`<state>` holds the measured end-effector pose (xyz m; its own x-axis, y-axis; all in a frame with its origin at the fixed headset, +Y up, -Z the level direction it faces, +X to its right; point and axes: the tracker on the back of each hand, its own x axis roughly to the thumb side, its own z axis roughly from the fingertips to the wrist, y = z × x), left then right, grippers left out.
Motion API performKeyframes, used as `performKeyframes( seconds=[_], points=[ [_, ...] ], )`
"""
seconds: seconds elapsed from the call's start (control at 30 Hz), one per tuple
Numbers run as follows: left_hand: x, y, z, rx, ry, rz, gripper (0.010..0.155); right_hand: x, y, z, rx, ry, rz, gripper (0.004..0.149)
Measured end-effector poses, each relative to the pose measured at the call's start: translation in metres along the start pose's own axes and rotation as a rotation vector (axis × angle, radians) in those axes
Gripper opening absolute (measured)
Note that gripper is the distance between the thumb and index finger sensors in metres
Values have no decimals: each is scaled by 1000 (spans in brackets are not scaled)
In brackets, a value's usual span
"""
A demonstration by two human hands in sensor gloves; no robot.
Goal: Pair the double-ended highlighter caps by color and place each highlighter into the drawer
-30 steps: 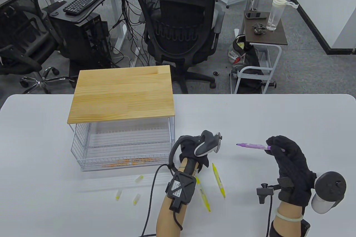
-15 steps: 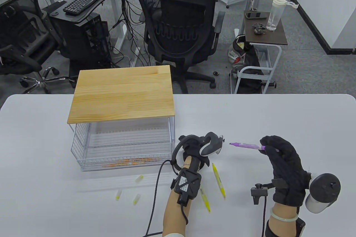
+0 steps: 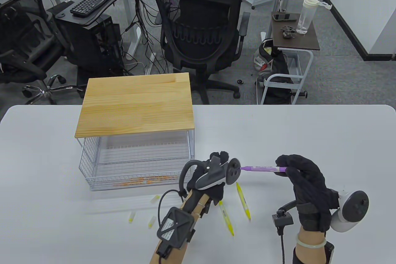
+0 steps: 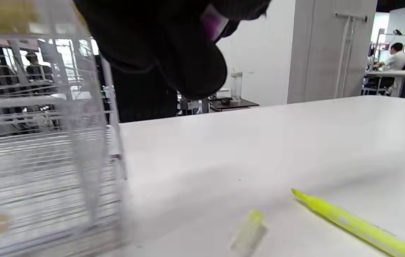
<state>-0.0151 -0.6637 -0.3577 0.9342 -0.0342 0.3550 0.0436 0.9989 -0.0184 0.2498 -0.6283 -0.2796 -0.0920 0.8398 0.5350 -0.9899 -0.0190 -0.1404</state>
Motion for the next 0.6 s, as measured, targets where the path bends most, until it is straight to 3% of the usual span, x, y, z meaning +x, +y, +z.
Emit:
performKeyframes(
  seconds=[0.13,0.3,0.47,0.6],
  points=[
    [-48,-1,51,52,112,-12,56,-3,20,0,58,2,29,36],
    [-90,-6,95,108,183,34,55,-6,43,2,126,6,103,36],
    [-106,-23,117,240,181,157,56,-6,62,8,174,-6,202,36],
    [-113,-26,117,218,194,142,55,-12,73,10,211,1,261,36]
  ],
)
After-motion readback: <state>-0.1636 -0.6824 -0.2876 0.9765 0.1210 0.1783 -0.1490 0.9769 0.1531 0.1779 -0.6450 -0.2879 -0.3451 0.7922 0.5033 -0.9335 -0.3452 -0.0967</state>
